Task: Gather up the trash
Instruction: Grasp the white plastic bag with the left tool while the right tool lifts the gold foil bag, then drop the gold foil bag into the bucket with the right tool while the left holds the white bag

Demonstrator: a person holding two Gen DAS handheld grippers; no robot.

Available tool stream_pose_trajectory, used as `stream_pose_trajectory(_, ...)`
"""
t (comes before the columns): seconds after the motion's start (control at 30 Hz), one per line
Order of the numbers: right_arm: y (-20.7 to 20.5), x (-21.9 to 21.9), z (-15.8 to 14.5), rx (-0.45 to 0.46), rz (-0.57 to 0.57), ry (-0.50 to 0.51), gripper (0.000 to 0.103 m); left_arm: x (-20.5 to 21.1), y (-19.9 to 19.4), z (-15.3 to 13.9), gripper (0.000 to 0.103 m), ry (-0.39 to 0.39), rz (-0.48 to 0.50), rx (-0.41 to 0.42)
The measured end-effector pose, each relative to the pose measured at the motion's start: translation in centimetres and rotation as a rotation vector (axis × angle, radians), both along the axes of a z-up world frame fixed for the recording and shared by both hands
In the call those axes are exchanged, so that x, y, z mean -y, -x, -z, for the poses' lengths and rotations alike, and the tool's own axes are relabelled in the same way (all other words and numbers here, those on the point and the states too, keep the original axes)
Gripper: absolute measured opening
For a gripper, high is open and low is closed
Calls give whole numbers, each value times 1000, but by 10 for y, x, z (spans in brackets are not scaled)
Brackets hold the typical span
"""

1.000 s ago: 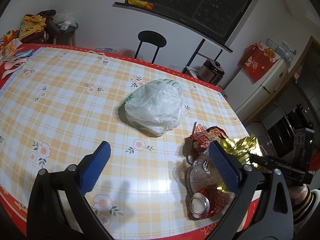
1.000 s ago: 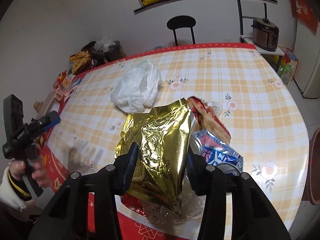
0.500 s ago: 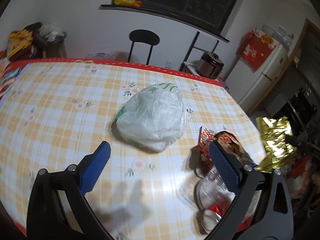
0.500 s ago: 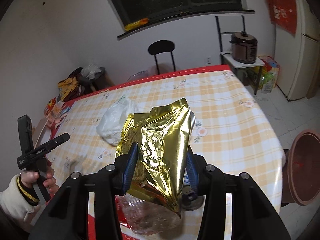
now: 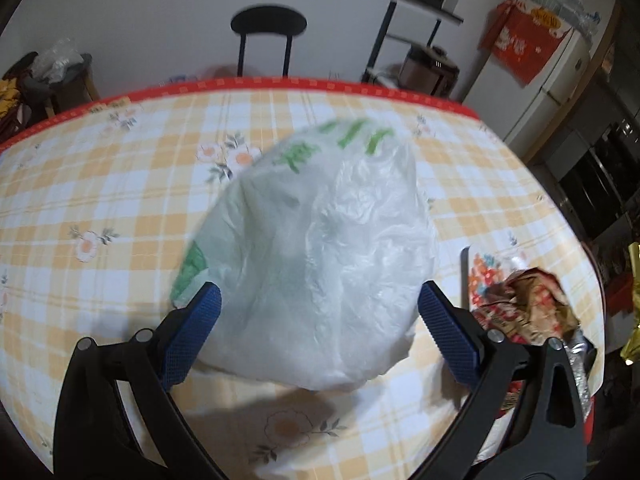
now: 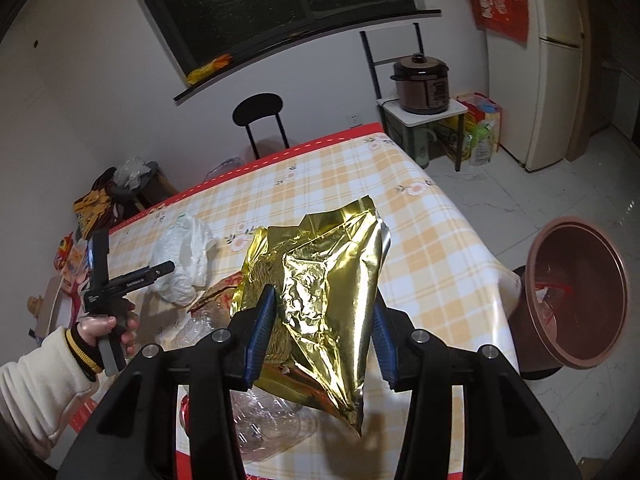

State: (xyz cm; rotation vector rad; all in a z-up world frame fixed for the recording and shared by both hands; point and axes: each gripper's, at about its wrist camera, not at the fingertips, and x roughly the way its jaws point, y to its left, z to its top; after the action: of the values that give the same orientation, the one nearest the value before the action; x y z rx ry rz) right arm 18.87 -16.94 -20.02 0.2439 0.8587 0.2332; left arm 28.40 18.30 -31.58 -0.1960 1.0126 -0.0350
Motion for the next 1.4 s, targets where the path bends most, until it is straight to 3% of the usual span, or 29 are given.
stream_pose_trajectory(0.1, 3, 6, 4, -7, 21, -7, 45, 3, -1, 9, 95, -14, 9, -10)
stream_pose_trajectory(0.17, 4, 8, 6, -12, 32, -12, 45, 2, 2, 9, 65, -17, -6, -8)
stream_pose_trajectory(0.23, 5, 8, 6, -11, 33, -16, 45, -2, 4, 7, 44, -9, -23, -14)
stream_pose_trajectory(0.33, 5, 4, 2, 3, 24, -19, 45, -10, 13, -6, 29, 18, -36, 12)
stream_pose_trajectory(0.7, 1, -14, -12, 49, -36, -34, 45, -23, 81, -83, 26, 48, -95, 175)
stream_pose_trajectory(1.0, 9, -9, -27, 90, -68, -50, 45, -3, 129, -131, 26, 56, -97, 262)
stream_pose_trajectory(1.4, 18, 71, -30, 136, -67, -112, 45, 79, 159, -179, 26, 36, -75, 338)
